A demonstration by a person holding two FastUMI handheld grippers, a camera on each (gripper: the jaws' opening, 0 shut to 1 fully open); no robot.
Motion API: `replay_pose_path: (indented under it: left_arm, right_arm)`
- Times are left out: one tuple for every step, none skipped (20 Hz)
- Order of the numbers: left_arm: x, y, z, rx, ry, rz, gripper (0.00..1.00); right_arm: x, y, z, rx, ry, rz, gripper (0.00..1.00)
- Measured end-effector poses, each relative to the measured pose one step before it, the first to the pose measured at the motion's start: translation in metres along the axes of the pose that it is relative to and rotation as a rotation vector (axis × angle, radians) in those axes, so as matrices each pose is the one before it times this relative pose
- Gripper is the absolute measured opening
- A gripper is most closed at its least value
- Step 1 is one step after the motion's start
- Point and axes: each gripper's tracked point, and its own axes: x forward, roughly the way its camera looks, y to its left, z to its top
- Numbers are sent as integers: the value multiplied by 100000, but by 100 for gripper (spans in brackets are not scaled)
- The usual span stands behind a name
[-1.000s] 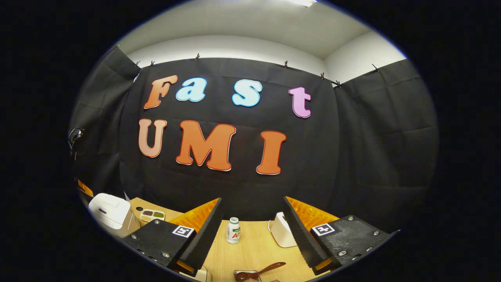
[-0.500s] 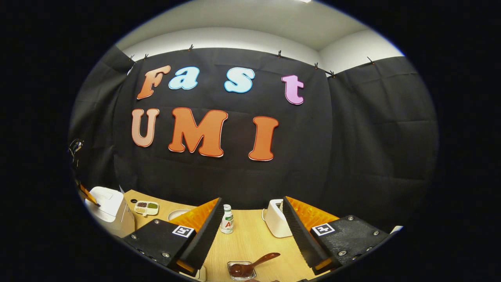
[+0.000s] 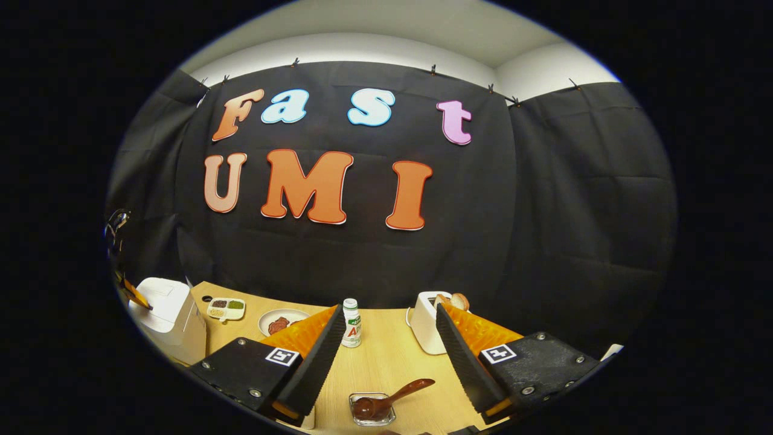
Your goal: Close the left gripper, press the button to open the rice cooker; take a wooden spoon from the chopstick holder with the right hand, scoop a spoonful of rice and pour it into the rice cooker, then put the wooden spoon back into the chopstick holder.
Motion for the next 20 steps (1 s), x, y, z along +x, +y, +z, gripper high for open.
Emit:
replay_pose_path:
  left_arm:
    - [-427,-383,595,2171,-4488,1045,5]
    - [-784,-410,1156,1891,-5557,830,5]
    - [-885,-293,1329,2036,-6360,756,5]
    - [-792,156,1799,2495,-6475,1826,5]
    - [-859,108,1596,2419,-6291,1292,5]
    - [-844,73,1681,1634,-5801,1372,5]
    - [-695,-237,1541,1534,-5235,441,5]
    - [-600,-59,857,624,-2887,508,5]
    - [-689,-138,467,301,-2275,167,5]
    - [-545,-209,641,497,-2768,-245,5]
    - [-447,-319,642,673,-3032,-501,5]
    - [-413,-456,672,1281,-2965,-877,5]
    - [-432,-453,446,1731,-2763,-776,5]
    - [-404,-420,632,1804,-3797,-100,5]
    - [-224,-245,585,1804,-2823,323,5]
    - [-490,-419,331,1329,-1664,-51,5]
    - [-541,-245,404,389,-1923,287,5]
    - [-416,-493,449,142,-1785,-574,5]
    - [-278,-360,360,-482,-1810,-234,5]
    - [-386,-329,296,153,-1340,16,5]
  right_arm:
    - [169,-125,-310,-257,946,305,94]
    - [13,-144,-365,-340,694,-18,94]
    - [-94,-275,-442,-156,778,65,94]
    - [-41,-36,-309,-27,875,284,94]
    - [108,31,-281,36,722,265,94]
    - [23,5,-369,-57,667,378,94]
    - [-93,-131,-215,-150,623,179,94]
    - [-20,35,-217,-205,709,387,94]
    - [37,-42,-265,-218,545,393,94]
    - [-63,-12,-121,-189,365,320,94]
    - [-42,-62,-189,-121,461,346,94]
    - [-4,-60,-181,27,481,202,94]
    - [3,-130,-290,268,560,351,94]
    - [-18,-13,-413,394,1208,463,94]
    - [55,-53,-274,640,1010,173,94]
    - [-29,-293,-257,881,860,61,94]
    - [-46,-154,-413,947,993,150,94]
    - [59,-132,-399,824,1024,0,94]
    - [153,-105,-282,787,1177,-33,94]
    - [119,-199,-471,730,1298,-150,94]
